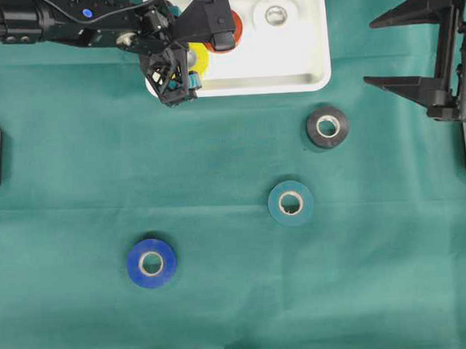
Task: Pick up the tape from a random location and place it into the white case.
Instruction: 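Lower the yellow roll into the tray's left corner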
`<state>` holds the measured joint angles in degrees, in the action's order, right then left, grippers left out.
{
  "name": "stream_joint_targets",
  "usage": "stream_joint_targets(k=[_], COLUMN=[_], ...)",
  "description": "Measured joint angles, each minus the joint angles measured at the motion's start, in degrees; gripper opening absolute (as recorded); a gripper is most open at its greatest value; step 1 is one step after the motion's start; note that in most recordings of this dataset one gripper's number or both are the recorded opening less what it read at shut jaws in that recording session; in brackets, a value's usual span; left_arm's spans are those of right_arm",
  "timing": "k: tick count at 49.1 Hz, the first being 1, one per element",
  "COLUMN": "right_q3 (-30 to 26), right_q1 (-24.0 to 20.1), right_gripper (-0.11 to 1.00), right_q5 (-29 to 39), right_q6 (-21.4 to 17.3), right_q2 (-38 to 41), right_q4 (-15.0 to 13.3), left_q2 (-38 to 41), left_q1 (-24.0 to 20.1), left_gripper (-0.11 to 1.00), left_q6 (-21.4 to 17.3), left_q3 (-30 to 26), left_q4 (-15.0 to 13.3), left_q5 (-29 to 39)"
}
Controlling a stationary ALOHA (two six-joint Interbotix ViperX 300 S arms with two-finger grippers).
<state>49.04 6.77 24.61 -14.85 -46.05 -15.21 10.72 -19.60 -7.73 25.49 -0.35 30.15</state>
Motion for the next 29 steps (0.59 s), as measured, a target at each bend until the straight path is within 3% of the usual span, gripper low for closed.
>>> stream_joint_targets(k=[15,29], right_q3=[0.00,0.00], right_q1=[0.00,0.09], right_gripper=[0.86,0.86], right_q5=[0.09,0.09], right_q6=[0.09,0.09], right_q2=[0.00,0.00], right_q4=[0.00,0.00], left_q2=[-4.48,-10.11], left_q1=[0.09,0.70], left_gripper=[0.99,0.99], left_q6=[0.00,-0.09], left_q3=[-0.62,-5.10], left_q4=[-0.09,-0.09], left_q5=[5.01,13.27])
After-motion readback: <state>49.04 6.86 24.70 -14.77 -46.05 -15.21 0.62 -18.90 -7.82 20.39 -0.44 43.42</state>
